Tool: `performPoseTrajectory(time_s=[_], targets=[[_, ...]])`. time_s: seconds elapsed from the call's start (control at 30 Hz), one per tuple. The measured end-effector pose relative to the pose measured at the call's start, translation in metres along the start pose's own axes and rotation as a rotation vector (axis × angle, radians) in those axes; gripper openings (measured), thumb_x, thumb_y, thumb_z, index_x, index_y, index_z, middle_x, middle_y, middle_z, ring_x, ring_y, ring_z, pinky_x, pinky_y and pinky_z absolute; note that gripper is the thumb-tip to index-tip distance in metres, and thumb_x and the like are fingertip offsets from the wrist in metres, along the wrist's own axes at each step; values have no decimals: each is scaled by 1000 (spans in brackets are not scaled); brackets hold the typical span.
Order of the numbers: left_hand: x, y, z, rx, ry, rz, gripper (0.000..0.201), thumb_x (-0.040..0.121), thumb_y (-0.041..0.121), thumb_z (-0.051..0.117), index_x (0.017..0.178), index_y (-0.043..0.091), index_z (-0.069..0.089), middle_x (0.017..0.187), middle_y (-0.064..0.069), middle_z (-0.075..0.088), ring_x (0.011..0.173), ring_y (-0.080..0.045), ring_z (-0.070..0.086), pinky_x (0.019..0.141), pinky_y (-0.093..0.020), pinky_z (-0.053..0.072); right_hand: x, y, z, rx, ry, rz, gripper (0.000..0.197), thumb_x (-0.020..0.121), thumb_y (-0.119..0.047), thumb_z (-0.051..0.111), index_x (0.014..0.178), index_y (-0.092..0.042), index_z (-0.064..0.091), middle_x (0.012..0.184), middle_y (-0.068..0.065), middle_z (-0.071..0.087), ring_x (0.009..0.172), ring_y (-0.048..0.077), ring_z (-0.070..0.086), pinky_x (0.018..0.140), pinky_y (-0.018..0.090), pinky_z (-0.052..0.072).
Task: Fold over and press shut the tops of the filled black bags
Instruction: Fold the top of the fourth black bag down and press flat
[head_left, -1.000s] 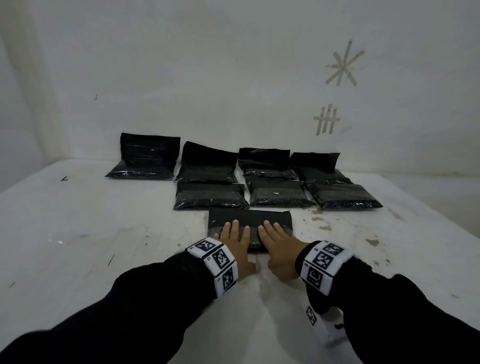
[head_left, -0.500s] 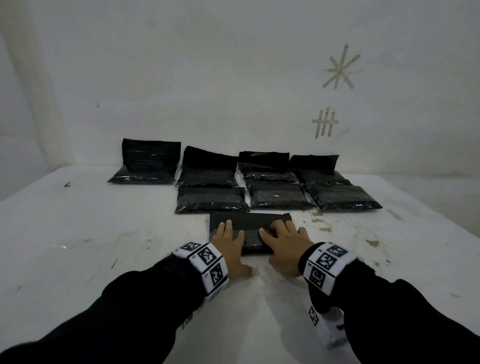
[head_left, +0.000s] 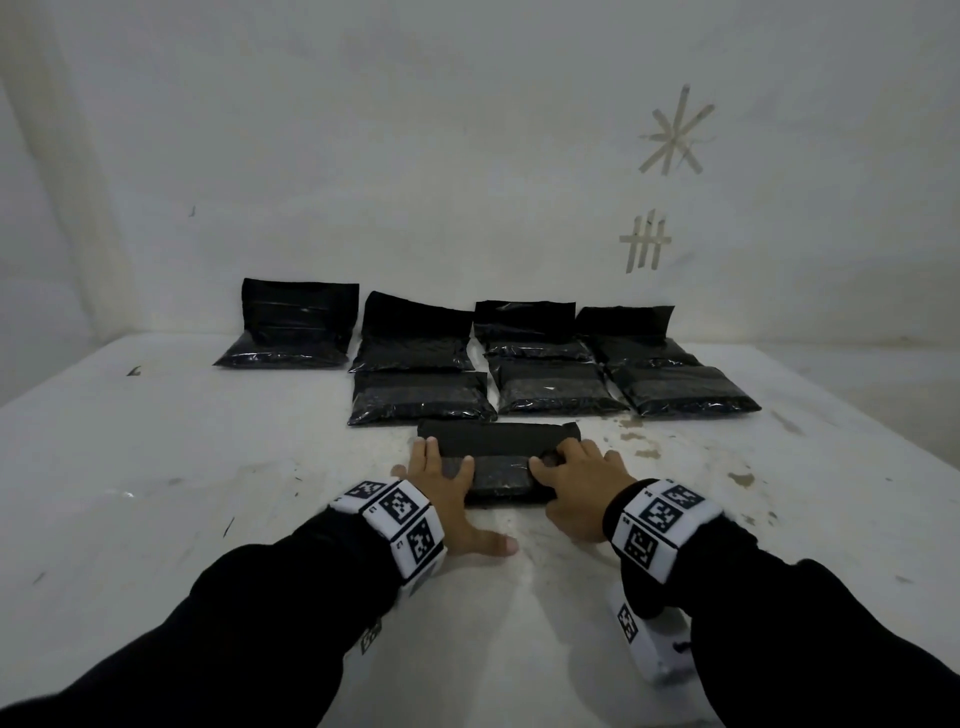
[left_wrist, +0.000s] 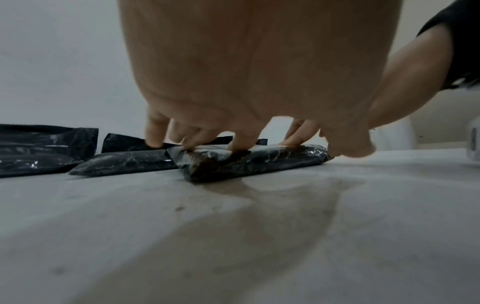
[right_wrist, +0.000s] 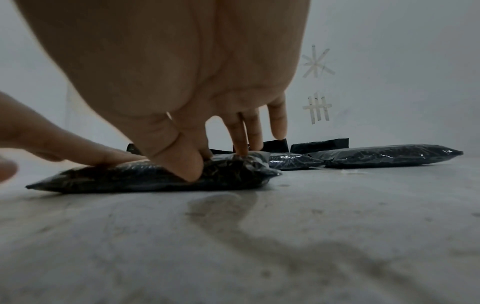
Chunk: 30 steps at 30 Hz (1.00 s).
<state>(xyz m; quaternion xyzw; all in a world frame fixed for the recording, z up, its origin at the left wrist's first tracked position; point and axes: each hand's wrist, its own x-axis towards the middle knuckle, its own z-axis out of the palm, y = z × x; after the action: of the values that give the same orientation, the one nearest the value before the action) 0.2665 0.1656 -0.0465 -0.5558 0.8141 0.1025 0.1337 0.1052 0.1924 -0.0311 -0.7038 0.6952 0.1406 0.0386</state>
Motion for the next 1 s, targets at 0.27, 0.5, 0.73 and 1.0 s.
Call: performPoseTrajectory(time_s=[0.27,0.5,0.73,1.0], targets=[[-6,1,0,-114,-44,-42,109,75,78,45,148,28,-19,155,-15,-23,144,-37,9,116,-45,14,-4,0,-3,239,-107,5,70,97,-23,39,151,-10,-5,159,12,-1,146,26,12,116,35,22],[-12,2,-4,-115,-57,-48,108,82,67,51,149,17,-17,154,-13,-26,145,-37,2,118,-44,8,-3,4,-4,226,-152,35,65,98,-26,36,152,-20,-1,157,16,-14,140,33,26,110,37,31],[-1,-5,-4,-112,-4,-14,67,101,36,32,151,11,-4,156,-18,-14,142,-32,22,114,-36,24,3,10,0,280,-117,21,56,101,-18,30,152,-18,6,157,20,0,140,32,27,110,33,29],[13,-18,-10,9,143,39,50,99,16,40,147,20,27,142,-14,33,128,-30,37,107,-36,36,11,16,1,272,125,26,45,95,-11,49,140,-18,45,136,12,52,126,27,47,103,33,40]])
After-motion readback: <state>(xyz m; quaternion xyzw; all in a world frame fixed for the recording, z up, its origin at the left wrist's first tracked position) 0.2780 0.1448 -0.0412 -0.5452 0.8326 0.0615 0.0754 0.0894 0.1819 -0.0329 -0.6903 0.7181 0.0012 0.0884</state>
